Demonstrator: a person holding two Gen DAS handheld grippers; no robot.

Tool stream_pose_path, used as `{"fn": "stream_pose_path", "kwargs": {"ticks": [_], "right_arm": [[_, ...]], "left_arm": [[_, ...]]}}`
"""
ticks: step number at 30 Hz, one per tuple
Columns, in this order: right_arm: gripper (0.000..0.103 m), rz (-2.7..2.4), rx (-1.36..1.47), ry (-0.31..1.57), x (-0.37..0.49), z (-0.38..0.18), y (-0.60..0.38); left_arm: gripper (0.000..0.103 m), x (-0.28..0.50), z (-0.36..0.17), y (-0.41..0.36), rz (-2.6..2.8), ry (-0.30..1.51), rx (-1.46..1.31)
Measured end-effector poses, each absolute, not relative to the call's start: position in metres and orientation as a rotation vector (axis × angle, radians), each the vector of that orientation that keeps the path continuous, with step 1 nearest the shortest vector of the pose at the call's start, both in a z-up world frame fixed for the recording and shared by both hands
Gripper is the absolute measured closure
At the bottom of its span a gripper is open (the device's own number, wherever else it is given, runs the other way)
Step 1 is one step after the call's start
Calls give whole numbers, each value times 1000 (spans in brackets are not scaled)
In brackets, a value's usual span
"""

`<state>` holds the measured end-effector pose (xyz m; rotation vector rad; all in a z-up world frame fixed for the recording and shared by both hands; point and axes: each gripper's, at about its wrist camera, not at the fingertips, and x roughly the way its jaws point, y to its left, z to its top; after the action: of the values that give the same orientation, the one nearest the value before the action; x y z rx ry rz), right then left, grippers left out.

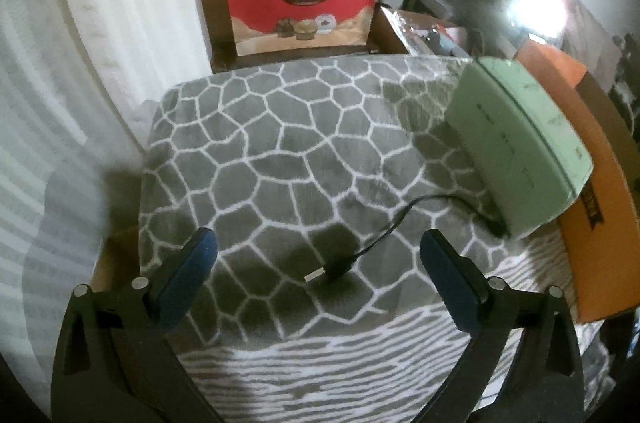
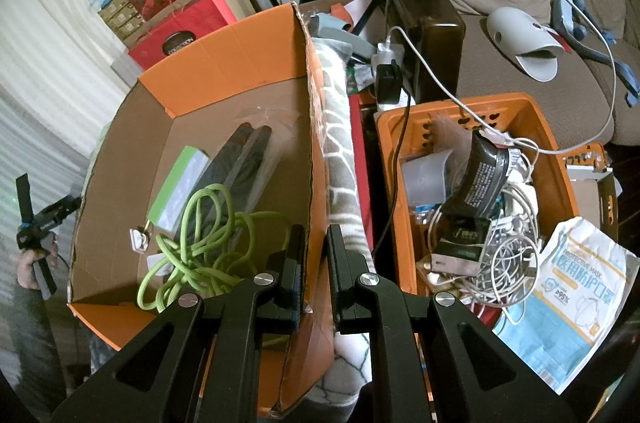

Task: Organize objects

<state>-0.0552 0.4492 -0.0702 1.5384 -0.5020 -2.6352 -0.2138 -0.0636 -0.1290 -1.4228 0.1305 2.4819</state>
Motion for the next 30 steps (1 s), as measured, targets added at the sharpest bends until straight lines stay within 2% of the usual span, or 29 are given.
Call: {"fn": "stream_pose_path", "kwargs": {"ticks": [7, 10, 20, 23, 26, 28, 30], "right_arm": [[93, -2636, 1541, -502, -55, -70, 450], [94, -2638, 1544, -494, -54, -70, 451], [94, -2643, 1549, -484, -52, -71, 453], [94, -2643, 1550, -483, -51, -71, 453], [94, -2644, 1552, -480, -50, -71, 455], [94, -2644, 1552, -482, -50, -71, 454], [94, -2644, 1553, -479, -50, -71, 454]], "left_arm": [[14, -209, -146, -54, 2477, 278, -1441], [21, -209, -150, -53, 2462, 284, -1457], [23, -208, -153, -55, 2450, 260, -1442], [33, -208, -152, -55, 2437, 238, -1432], [48, -208, -151, -54, 2421, 241, -1422], [69, -208, -149, -52, 2403, 239, -1420], [79, -208, -147, -50, 2392, 245, -1420]]}}
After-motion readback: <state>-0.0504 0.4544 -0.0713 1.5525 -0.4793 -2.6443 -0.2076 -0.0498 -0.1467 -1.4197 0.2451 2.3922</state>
